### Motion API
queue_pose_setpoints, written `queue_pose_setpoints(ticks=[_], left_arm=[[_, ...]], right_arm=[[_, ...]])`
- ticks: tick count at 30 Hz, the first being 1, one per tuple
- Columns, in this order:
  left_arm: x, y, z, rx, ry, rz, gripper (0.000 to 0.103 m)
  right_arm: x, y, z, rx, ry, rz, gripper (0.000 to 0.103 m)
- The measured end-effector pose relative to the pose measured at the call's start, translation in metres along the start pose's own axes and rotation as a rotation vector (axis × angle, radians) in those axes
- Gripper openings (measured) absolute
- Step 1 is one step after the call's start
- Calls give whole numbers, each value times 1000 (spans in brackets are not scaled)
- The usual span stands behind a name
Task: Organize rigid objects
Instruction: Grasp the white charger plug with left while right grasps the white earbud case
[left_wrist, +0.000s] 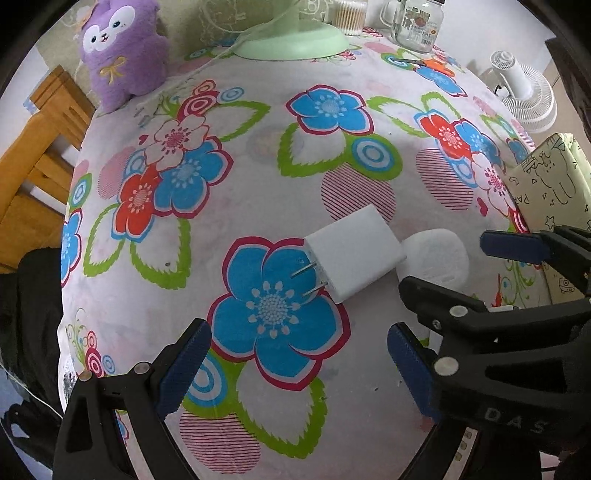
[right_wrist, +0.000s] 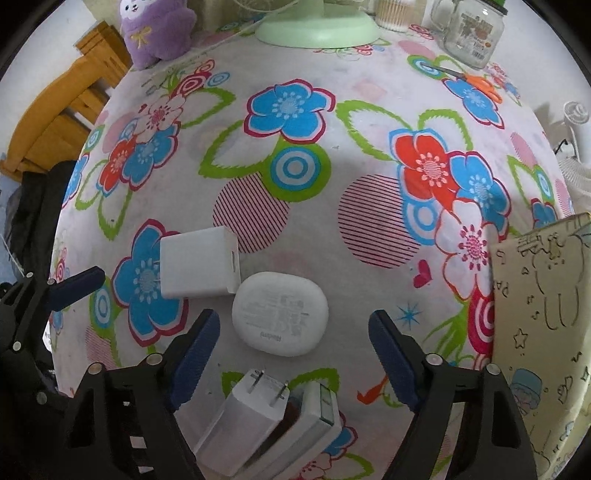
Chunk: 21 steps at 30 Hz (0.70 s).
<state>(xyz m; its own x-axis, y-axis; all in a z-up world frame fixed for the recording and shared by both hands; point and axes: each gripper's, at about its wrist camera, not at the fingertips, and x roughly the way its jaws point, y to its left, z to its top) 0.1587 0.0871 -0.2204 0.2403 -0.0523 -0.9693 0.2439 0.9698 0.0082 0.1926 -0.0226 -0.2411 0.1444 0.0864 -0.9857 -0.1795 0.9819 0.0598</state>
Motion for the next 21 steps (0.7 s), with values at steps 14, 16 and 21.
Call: queue_pose_setpoints(ticks=[14,16,21], left_arm=[[6,3,6,-28,12,-23,97],[5,3,12,-27,6,-26,97],[7,-2,27,-12,-11,-34,97]], right_arm=[[4,-3,6,-1,-18,-20,58],[0,-9,6,3,-29,-32,58],[-7,-28,5,30,-41,-66,58]])
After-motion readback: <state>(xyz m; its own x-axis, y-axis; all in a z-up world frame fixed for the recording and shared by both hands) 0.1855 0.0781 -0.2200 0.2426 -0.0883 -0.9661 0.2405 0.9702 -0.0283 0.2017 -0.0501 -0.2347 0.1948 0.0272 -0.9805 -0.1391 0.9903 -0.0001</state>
